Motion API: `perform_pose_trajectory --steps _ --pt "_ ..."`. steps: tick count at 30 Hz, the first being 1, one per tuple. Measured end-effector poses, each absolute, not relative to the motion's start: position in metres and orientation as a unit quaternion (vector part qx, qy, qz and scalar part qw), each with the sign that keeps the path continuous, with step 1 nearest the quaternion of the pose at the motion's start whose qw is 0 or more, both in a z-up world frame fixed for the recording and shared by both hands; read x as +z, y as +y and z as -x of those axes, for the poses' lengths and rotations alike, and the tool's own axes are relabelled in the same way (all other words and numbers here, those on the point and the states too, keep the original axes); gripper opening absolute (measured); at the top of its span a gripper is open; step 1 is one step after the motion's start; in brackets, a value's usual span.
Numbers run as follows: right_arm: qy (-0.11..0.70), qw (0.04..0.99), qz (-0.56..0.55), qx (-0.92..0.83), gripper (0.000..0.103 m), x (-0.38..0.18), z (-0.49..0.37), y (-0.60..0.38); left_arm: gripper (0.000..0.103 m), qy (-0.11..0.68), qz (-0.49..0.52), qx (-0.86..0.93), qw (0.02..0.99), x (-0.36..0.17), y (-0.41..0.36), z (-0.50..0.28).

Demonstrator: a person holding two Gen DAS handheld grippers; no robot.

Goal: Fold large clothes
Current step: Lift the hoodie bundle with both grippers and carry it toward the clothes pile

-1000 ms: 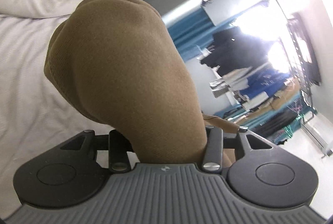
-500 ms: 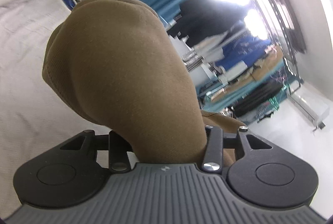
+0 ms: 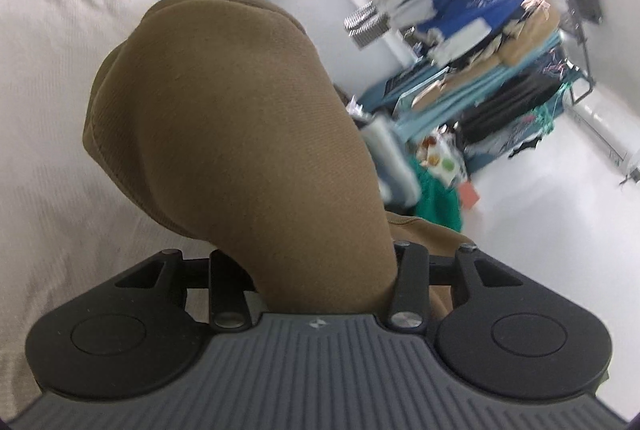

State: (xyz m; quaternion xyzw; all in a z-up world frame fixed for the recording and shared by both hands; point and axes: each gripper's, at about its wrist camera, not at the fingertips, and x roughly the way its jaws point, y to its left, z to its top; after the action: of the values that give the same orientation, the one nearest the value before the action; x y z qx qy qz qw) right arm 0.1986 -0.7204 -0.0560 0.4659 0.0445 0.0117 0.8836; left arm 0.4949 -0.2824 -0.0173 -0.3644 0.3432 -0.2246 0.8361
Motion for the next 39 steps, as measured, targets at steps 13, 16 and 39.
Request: perform_pose_trajectory --steps 13,16,39 --pt "0.093 0.877 -0.472 0.005 0.058 -0.153 -0.145 -0.688 0.049 0.387 0.362 -0.238 0.814 -0.151 -0.24 -0.475" --pt "0.091 0.865 -0.493 -0.004 0.058 -0.186 -0.124 -0.684 0.049 0.389 0.355 -0.249 0.813 -0.174 -0.236 -0.465" --pt "0.121 0.796 -0.591 -0.045 0.065 -0.279 -0.066 -0.669 0.056 0.424 0.315 -0.284 0.8 -0.204 -0.214 -0.438"
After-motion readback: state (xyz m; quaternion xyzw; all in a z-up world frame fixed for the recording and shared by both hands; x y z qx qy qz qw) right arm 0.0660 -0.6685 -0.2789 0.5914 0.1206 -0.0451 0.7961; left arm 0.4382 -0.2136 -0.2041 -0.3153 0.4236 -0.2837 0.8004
